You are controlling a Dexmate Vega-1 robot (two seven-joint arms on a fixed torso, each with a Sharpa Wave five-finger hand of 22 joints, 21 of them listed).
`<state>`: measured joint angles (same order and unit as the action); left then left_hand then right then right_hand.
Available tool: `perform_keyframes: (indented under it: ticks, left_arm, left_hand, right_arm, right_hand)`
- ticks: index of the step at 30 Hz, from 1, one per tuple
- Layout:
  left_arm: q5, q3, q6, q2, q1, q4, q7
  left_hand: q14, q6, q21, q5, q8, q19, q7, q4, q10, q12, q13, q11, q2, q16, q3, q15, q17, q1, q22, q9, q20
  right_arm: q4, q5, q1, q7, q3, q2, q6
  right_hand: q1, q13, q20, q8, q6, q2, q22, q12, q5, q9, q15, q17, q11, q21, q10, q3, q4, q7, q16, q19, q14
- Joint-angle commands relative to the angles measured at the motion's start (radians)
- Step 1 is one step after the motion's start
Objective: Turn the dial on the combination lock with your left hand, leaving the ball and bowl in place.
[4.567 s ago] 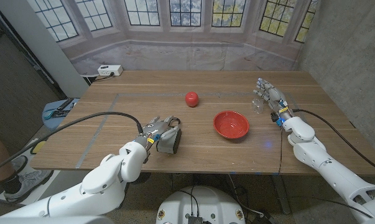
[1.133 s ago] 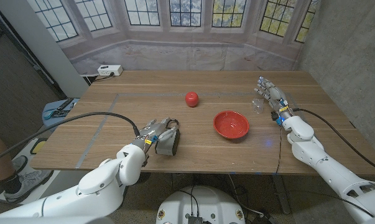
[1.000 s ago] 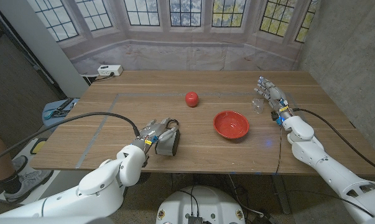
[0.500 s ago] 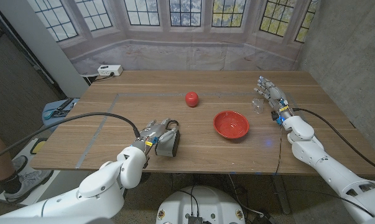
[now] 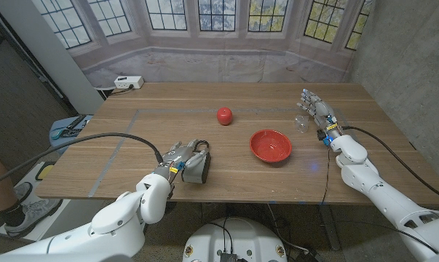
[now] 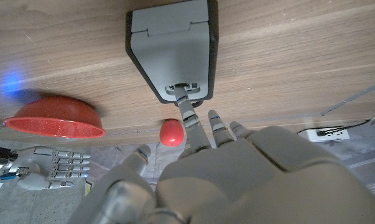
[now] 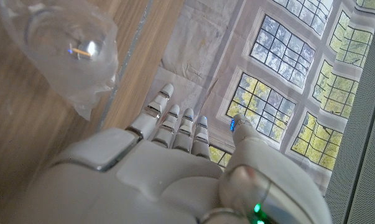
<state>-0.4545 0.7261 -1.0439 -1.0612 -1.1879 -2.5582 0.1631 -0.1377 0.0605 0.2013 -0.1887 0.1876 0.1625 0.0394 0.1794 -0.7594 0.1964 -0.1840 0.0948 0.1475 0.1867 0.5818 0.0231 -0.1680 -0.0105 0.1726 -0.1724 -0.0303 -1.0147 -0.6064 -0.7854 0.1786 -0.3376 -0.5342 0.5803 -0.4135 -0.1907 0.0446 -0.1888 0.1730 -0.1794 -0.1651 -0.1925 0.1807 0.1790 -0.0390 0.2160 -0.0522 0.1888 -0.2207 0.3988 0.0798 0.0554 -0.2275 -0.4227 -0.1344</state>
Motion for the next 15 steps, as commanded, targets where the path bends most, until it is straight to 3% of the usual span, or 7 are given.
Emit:
perform_keyframes:
  ticks: [1, 15]
  left_arm:
    - [0.030, -0.011, -0.013, -0.003, -0.020, -0.009, 0.039]
    - [0.030, -0.016, 0.008, -0.018, -0.008, -0.009, 0.069]
  left_hand:
    - [-0.009, -0.001, -0.003, -0.005, -0.002, -0.003, 0.000, -0.006, -0.006, 0.001, -0.005, 0.000, 0.005, 0.000, 0.002, -0.001, 0.000, -0.004, 0.003, -0.003, -0.001]
    - [-0.010, -0.004, -0.003, -0.005, -0.002, -0.006, -0.001, -0.006, 0.007, -0.005, -0.005, 0.002, 0.005, 0.000, 0.002, -0.004, 0.000, -0.005, 0.003, -0.003, -0.001]
  right_arm:
    - [-0.005, 0.003, -0.001, -0.001, -0.002, -0.001, -0.004]
    - [-0.005, 0.006, -0.001, -0.005, -0.004, -0.001, -0.007]
  right_hand:
    - [-0.002, -0.003, 0.045, 0.000, -0.003, 0.001, -0.005, -0.004, -0.003, 0.004, -0.057, 0.005, 0.002, 0.005, 0.001, 0.001, -0.004, 0.005, -0.005, -0.004, 0.002]
    - [-0.002, -0.003, 0.043, -0.001, -0.003, 0.002, -0.005, -0.004, -0.004, 0.004, -0.055, 0.004, 0.004, 0.005, 0.001, 0.001, -0.004, 0.003, -0.005, -0.006, 0.000]
